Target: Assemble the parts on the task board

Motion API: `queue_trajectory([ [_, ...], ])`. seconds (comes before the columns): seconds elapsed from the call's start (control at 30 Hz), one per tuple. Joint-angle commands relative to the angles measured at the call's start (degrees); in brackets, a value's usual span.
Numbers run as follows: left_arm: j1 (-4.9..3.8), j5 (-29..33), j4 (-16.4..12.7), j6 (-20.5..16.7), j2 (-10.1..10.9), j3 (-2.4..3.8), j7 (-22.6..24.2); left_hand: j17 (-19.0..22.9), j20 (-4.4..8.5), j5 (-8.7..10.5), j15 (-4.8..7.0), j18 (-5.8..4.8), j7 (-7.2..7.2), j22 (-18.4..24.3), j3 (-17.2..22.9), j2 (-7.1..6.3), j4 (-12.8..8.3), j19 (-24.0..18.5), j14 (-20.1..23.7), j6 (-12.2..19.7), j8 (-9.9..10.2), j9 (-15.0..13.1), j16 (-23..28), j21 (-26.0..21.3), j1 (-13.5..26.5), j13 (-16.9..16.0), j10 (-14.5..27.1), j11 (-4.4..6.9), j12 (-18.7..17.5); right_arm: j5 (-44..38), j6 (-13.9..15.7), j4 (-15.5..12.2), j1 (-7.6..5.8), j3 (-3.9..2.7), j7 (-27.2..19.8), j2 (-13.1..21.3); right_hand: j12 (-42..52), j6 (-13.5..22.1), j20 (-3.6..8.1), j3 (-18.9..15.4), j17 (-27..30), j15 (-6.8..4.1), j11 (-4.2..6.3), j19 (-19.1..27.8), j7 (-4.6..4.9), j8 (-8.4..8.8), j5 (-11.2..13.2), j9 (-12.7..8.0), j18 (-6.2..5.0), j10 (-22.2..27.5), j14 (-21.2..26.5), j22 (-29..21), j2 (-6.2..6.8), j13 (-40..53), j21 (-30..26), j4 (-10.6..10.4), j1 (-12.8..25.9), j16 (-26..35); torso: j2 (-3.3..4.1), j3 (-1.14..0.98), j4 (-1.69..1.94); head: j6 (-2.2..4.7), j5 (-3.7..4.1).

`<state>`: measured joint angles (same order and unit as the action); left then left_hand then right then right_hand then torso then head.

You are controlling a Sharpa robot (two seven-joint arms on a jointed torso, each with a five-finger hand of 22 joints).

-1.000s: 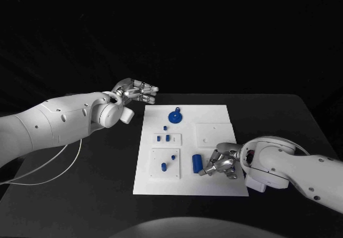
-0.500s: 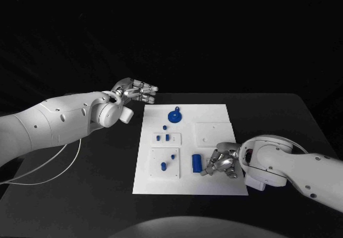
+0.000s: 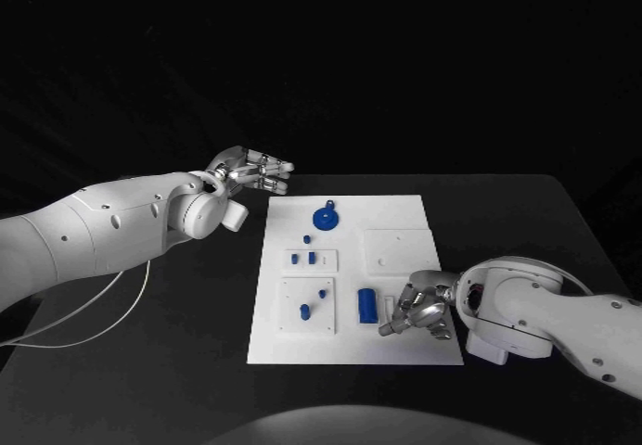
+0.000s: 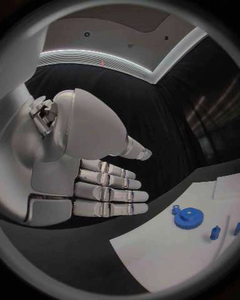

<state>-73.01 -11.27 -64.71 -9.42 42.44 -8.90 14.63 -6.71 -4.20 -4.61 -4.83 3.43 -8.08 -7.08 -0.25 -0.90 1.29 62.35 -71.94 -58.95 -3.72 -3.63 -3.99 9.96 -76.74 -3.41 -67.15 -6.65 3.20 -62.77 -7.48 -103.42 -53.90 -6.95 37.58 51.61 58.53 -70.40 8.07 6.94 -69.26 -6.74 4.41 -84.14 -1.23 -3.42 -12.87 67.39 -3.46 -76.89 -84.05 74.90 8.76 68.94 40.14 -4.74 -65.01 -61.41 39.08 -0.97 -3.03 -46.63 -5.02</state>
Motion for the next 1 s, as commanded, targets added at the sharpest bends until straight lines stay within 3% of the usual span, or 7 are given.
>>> queue_trajectory([
  [0.03, -0.02, -0.17, 0.04, 0.50, -0.13, 0.04, 0.60, -0.09, 0.02, 0.17, -0.23, -0.53, -0.06, 0.08, 0.00, -0.13, 0.17, -0.23, 0.05, 0.48, 0.06, 0.02, 0.01, -0.09, 0.22, -0.02, 0.47, 0.06, 0.26, -0.08, -1.52, -0.84, -0.04, -1.35, -1.49, 1.29, 0.38, -0.06, 0.14, 0.03, 0.08, -0.21, -0.09, -2.84, 0.01, -0.24, 0.40, -0.62, 0.96, -0.10, -0.22, 4.69, 0.23, 0.05, 0.01, -0.54, -0.37, -0.03, -0.02, -0.06, -0.08, 0.26, 0.39],
  [0.37, 0.00, -0.16, 0.11, 0.10, -0.25, 0.03, 1.14, -0.11, 0.01, 0.23, -0.23, -0.53, -0.07, 0.12, 0.01, -0.18, 0.16, -0.23, 0.04, 0.47, 0.05, 0.01, -0.02, -0.08, 0.40, -0.03, 0.41, 0.08, 0.28, 0.87, -4.52, 0.66, -0.07, -7.56, -5.64, 5.70, 1.16, 0.39, -0.05, 1.50, 0.35, -0.03, -0.18, -2.73, 0.09, -0.22, -0.73, -6.60, 0.98, -0.32, -0.23, 4.67, -2.87, 0.82, -0.42, 2.83, -0.31, 0.27, 0.01, -0.17, -0.02, 0.82, 0.76],
  [0.43, 0.00, -0.14, 0.07, 0.00, -0.22, 0.03, 1.31, -0.11, 0.02, 0.28, -0.21, -0.53, -0.05, 0.12, -0.02, -0.21, 0.16, -0.22, 0.02, 0.44, 0.04, 0.01, -0.02, -0.07, 0.45, -0.04, 0.30, 0.12, 0.30, -0.03, -4.31, 1.53, -0.08, -8.26, -5.73, 6.46, 1.14, 0.78, -0.06, 2.71, 0.34, -0.02, -0.21, -2.72, 0.23, -0.15, 3.92, -7.57, 0.97, -0.34, -0.22, 4.67, -3.90, 0.82, -0.43, 2.99, -0.67, 0.25, -0.01, -0.08, -0.07, 0.80, 0.86],
  [0.47, 0.00, -0.13, 0.05, -0.04, -0.20, 0.03, 1.39, -0.12, 0.02, 0.28, -0.21, -0.54, -0.04, 0.12, -0.02, -0.20, 0.18, -0.22, 0.02, 0.41, 0.04, 0.01, -0.02, -0.07, 0.49, -0.04, 0.22, 0.14, 0.30, -0.37, -4.31, 2.00, -0.08, -8.47, -5.75, 6.75, 1.17, 1.21, -0.06, 4.43, 0.34, 0.01, -0.28, -2.74, 0.37, -0.14, 8.10, -8.46, 0.97, -0.37, -0.22, 4.69, -4.11, 0.84, -0.36, 2.79, -0.88, 0.26, 0.01, -0.07, -0.09, 0.81, 0.91],
  [0.5, 0.00, -0.13, 0.03, -0.07, -0.19, 0.03, 1.44, -0.12, 0.03, 0.28, -0.20, -0.54, -0.03, 0.12, -0.02, -0.18, 0.19, -0.22, 0.01, 0.39, 0.04, 0.01, -0.02, -0.07, 0.53, -0.04, 0.13, 0.16, 0.30, -0.54, -4.33, 2.39, -0.08, -8.60, -5.74, 6.95, 1.12, 0.84, 0.01, 12.13, 0.29, 0.13, -0.53, -2.74, 0.46, -1.02, 9.82, -11.45, 0.96, -0.44, -0.20, 4.66, -0.25, 0.87, -0.46, 0.43, 0.08, 0.28, 0.02, -0.08, -0.10, 0.80, 0.92],
  [0.53, 0.00, -0.12, 0.01, -0.10, -0.18, 0.03, 1.48, -0.12, 0.04, 0.29, -0.19, -0.55, 0.00, 0.12, -0.03, -0.16, 0.19, -0.21, 0.00, 0.36, 0.04, 0.01, -0.02, -0.06, 0.56, -0.04, -0.02, 0.21, 0.31, -0.70, -4.31, 2.78, -0.09, -8.71, -5.68, 7.13, 1.09, 1.37, -0.02, 14.63, 0.23, 0.03, -0.45, -2.75, 0.65, -0.49, 10.10, -13.00, 0.97, -0.49, -0.19, 4.67, 0.53, 0.91, -0.41, -0.46, 0.30, 0.29, 0.04, -0.05, -0.03, 0.78, 1.01],
  [1.0, 0.00, -0.09, -0.40, -0.13, -0.12, 0.03, 1.70, -0.12, 0.07, 0.27, -0.15, -0.58, 0.02, 0.12, -0.06, -0.10, 0.14, -0.20, -0.04, 0.34, 0.04, 0.01, -0.02, -0.05, 0.62, -0.04, -0.37, 0.30, 0.30, -8.78, -5.75, 5.96, 2.37, -9.04, -1.82, 6.25, 0.25, 4.12, -0.46, 12.48, 0.20, 0.57, -1.18, -2.68, 2.03, -0.13, 10.07, -17.95, 0.67, 0.06, -0.20, 4.53, 1.26, 0.70, -1.02, -1.93, 1.62, 0.57, 0.01, 0.06, 0.15, 0.65, 1.89],
])
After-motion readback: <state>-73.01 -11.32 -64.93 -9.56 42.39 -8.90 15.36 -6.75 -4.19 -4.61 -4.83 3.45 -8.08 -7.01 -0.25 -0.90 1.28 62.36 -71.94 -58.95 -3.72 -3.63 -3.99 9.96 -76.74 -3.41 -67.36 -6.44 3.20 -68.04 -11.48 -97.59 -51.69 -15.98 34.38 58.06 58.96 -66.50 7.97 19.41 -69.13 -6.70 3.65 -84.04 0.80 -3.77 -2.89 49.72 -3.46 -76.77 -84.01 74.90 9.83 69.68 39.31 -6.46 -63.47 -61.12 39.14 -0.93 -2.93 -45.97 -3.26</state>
